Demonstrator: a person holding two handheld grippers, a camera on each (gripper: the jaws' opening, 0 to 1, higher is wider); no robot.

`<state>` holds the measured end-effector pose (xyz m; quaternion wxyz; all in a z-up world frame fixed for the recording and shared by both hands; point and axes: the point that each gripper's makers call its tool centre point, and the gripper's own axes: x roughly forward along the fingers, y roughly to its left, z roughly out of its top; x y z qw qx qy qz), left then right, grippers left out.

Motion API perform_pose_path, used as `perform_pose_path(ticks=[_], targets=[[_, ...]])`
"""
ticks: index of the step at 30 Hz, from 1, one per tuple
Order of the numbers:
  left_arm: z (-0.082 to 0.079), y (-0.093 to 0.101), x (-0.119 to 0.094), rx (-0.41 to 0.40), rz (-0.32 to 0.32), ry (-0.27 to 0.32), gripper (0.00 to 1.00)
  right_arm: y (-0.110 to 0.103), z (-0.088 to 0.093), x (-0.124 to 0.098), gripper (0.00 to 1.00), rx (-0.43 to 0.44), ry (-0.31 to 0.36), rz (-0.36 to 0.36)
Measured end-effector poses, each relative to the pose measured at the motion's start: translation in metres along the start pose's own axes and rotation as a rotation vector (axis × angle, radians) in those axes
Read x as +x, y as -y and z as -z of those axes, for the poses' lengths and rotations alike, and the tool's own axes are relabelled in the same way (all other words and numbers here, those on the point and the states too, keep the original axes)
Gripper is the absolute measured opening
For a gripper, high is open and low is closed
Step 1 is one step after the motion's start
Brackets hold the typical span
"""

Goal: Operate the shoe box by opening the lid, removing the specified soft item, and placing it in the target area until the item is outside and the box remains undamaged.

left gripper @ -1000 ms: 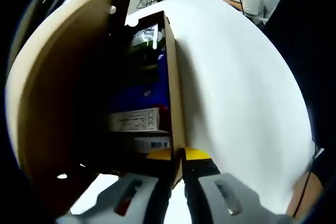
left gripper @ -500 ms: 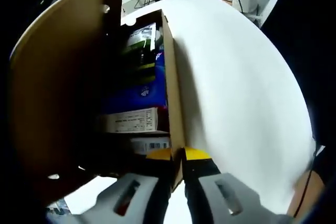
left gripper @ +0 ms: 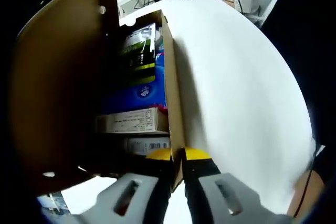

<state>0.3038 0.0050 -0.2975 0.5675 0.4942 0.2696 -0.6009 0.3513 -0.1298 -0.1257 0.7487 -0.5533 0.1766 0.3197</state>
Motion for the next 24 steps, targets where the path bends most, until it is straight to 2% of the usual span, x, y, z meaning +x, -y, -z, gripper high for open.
perform_pose_path(ticks=[24], targets=[[0.0, -0.001, 0.001, 0.002, 0.001, 0.003, 0.05, 0.016, 0.002, 0.007, 0.23, -0.021, -0.01, 0.063]])
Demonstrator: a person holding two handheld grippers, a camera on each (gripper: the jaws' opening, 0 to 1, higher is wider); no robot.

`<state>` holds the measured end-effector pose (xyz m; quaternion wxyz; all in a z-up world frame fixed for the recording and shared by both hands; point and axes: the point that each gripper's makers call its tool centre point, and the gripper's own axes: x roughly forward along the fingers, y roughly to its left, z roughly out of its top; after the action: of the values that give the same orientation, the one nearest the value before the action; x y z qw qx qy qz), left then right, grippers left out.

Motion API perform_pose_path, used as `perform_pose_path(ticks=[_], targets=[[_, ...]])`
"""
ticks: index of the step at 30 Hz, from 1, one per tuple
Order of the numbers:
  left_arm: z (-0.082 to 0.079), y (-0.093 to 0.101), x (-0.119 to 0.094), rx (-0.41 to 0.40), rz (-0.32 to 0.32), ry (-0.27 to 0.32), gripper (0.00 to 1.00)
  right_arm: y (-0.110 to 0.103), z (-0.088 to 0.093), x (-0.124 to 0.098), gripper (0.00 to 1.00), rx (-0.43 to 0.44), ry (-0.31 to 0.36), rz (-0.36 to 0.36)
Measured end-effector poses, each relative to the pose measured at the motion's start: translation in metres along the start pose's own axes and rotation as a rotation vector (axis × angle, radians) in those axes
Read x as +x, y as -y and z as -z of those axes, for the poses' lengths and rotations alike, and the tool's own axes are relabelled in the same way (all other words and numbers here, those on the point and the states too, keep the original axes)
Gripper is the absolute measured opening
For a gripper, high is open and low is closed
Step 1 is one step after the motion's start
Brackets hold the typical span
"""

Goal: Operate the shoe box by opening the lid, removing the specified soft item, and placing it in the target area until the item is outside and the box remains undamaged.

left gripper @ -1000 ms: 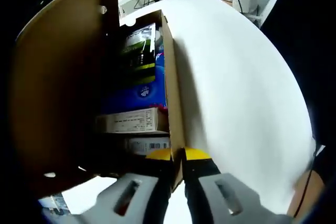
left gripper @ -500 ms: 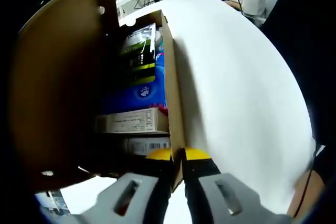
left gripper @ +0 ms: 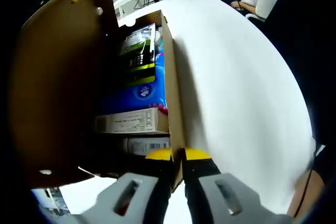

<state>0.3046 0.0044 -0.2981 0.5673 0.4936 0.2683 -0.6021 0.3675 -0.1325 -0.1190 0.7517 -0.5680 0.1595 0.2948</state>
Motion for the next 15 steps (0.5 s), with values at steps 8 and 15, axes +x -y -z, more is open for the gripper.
perform_pose_path(ticks=[8, 15], targets=[[0.0001, -0.0005, 0.0004, 0.002, -0.001, -0.001, 0.05, 0.0008, 0.0002, 0.0005, 0.23, -0.001, 0.0, 0.003], [0.0, -0.0007, 0.0004, 0.002, 0.0, 0.0, 0.05, 0.0018, 0.0006, 0.0011, 0.23, 0.001, 0.002, 0.004]])
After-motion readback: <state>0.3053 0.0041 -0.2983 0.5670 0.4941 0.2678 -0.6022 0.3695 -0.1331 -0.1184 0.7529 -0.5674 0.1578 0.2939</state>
